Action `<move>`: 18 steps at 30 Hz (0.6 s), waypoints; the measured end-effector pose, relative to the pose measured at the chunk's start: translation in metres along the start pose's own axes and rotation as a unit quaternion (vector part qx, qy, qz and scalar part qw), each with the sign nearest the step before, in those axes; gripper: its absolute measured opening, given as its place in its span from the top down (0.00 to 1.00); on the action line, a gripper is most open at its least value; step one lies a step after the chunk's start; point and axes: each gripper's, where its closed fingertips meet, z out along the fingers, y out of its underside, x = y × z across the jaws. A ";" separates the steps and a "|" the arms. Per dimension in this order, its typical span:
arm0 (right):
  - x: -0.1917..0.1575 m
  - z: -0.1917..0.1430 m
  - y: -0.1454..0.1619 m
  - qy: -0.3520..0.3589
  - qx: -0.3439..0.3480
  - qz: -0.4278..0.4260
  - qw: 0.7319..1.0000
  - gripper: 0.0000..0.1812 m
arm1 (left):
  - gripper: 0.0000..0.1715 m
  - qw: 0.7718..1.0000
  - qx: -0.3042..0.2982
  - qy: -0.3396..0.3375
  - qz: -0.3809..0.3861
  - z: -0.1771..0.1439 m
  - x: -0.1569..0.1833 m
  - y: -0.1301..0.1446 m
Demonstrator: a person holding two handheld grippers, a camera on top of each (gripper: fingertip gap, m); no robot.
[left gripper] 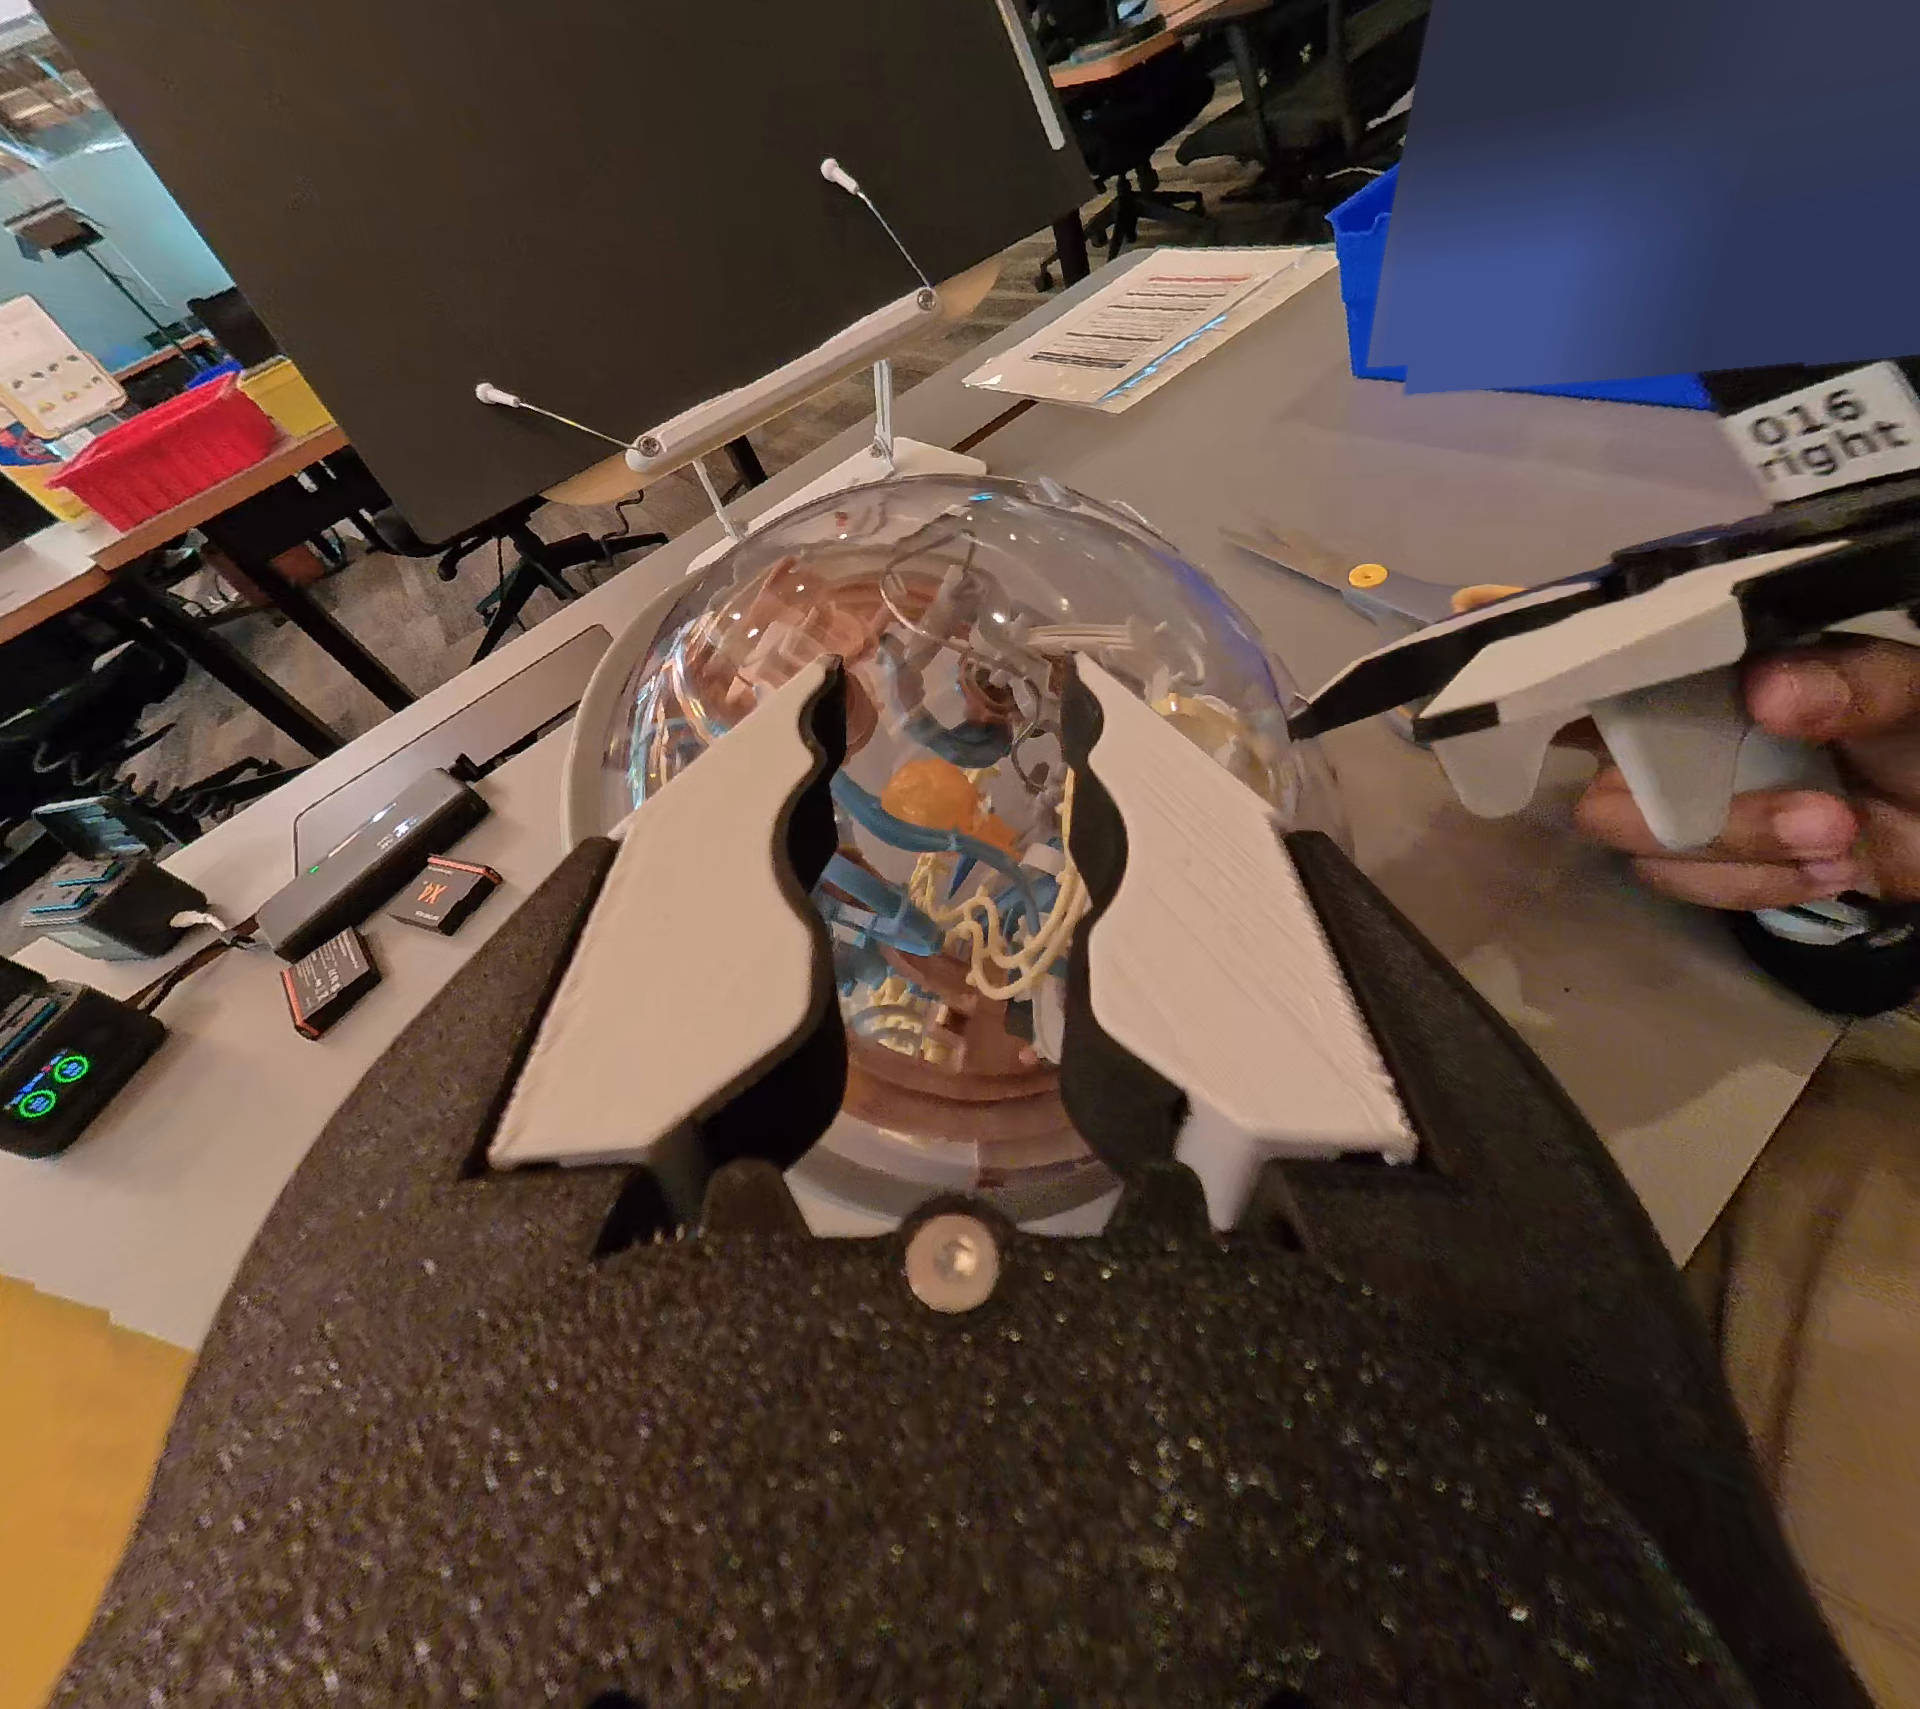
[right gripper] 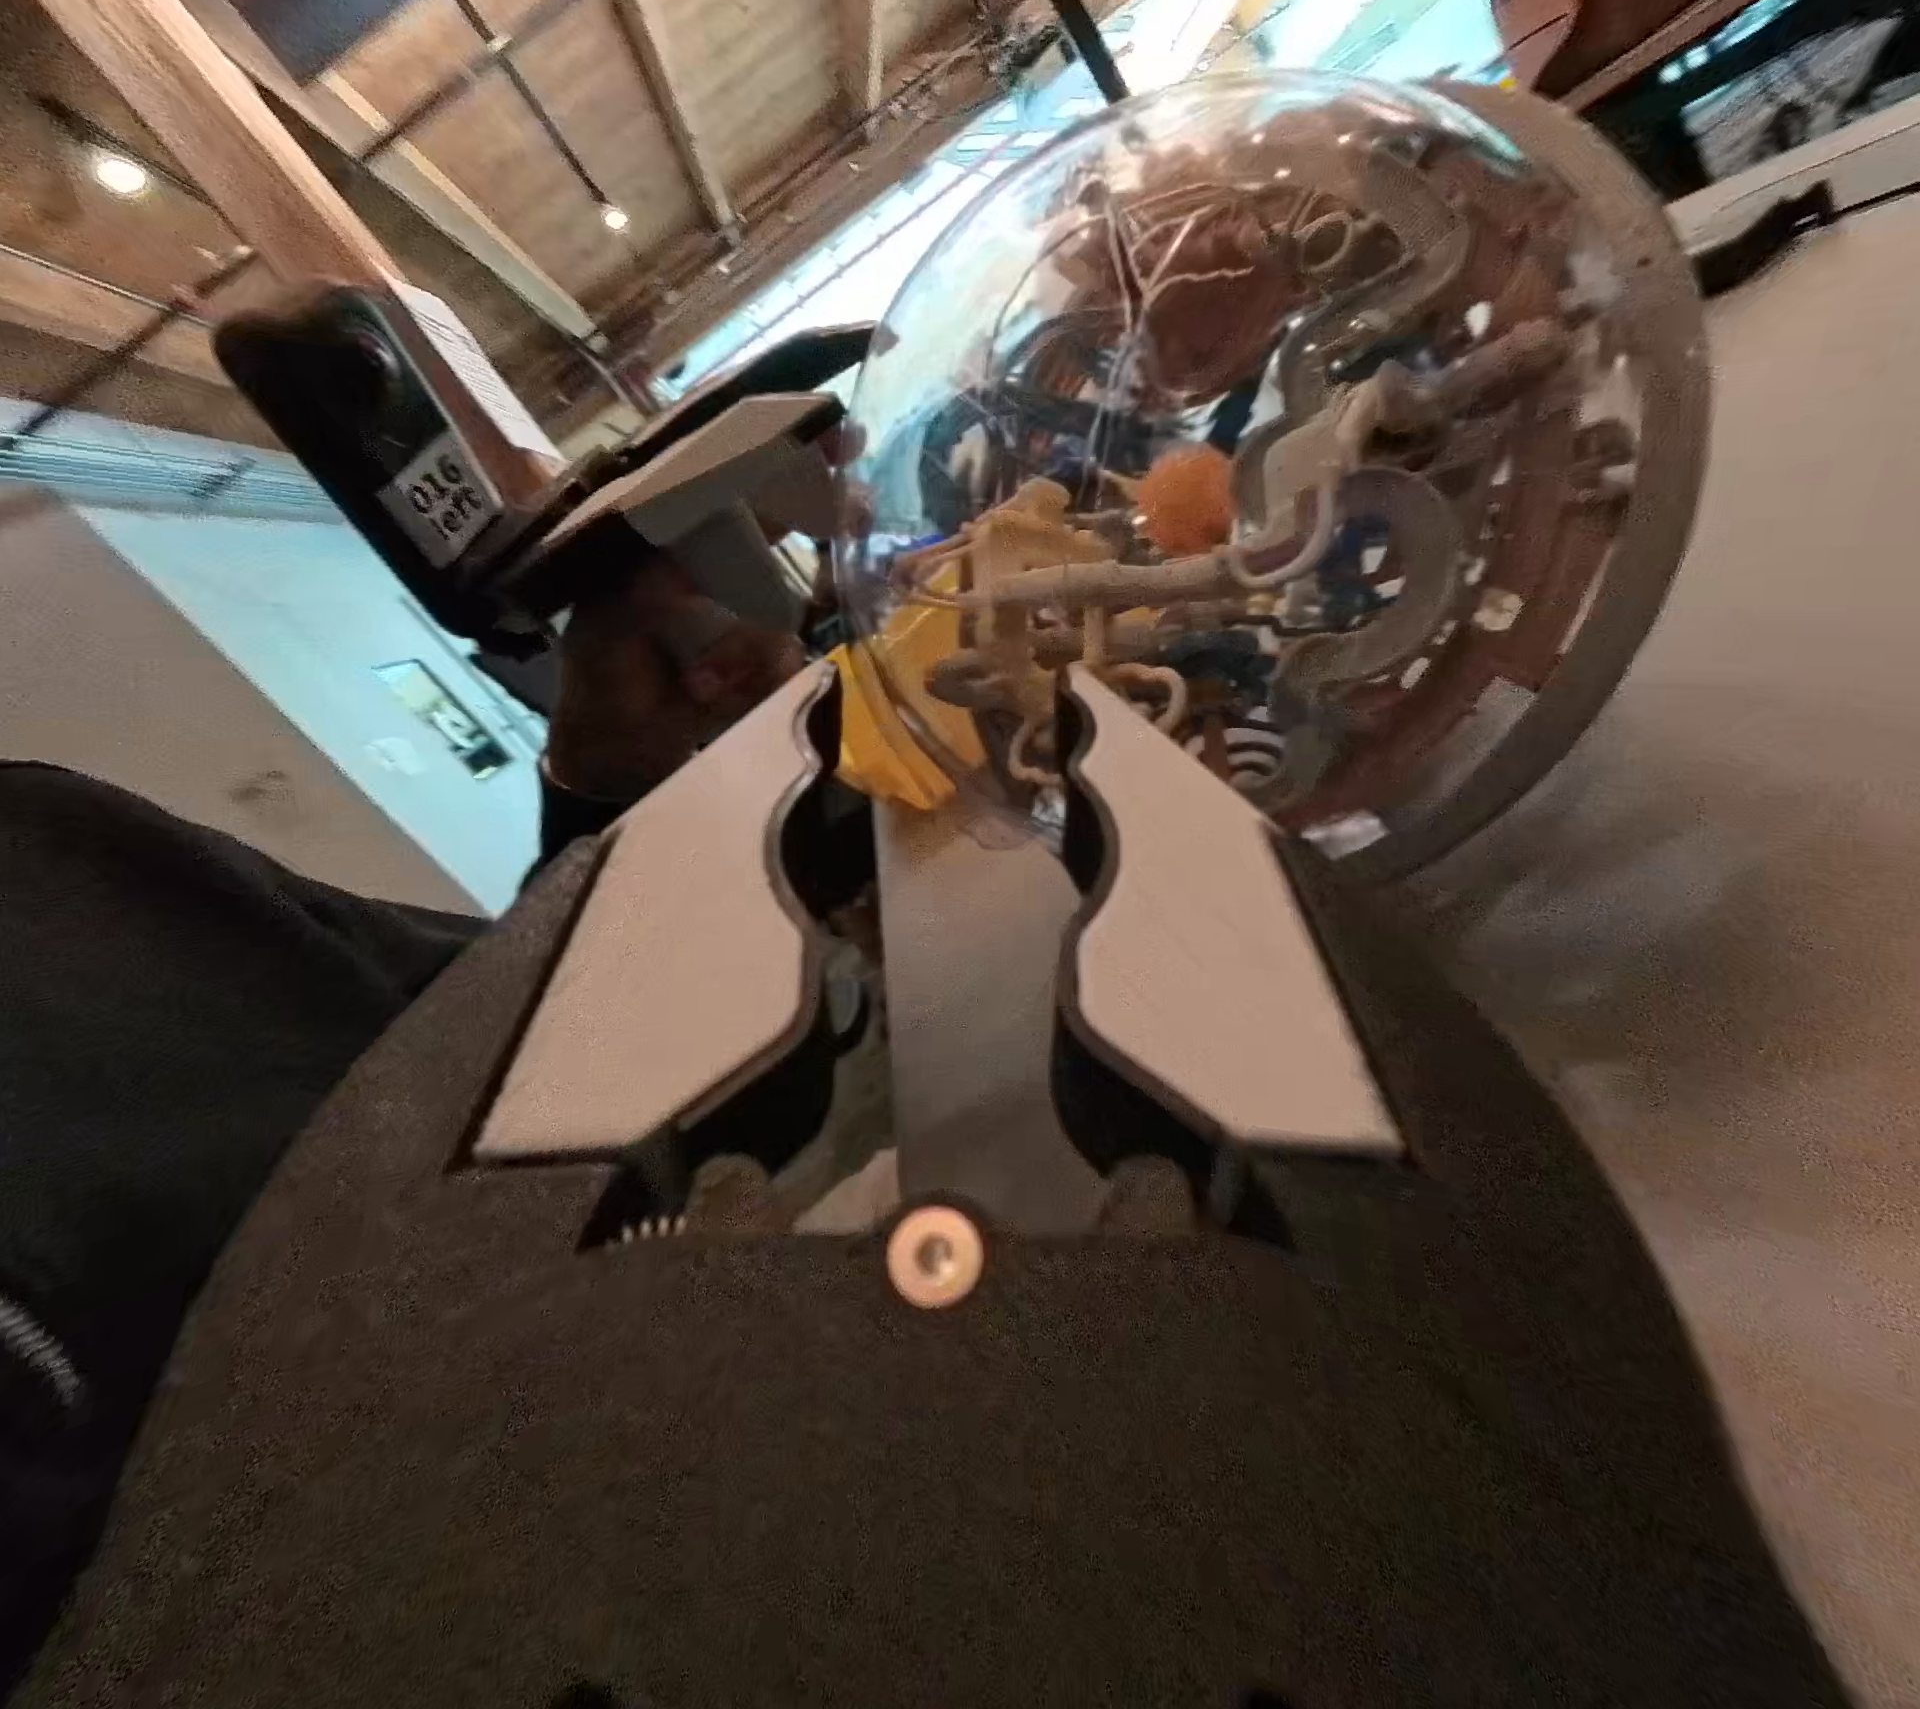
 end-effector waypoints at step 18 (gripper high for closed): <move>-0.032 0.018 0.001 -0.054 0.008 0.076 0.996 1.00 | 1.00 0.999 0.003 -0.011 0.034 0.002 0.014 -0.001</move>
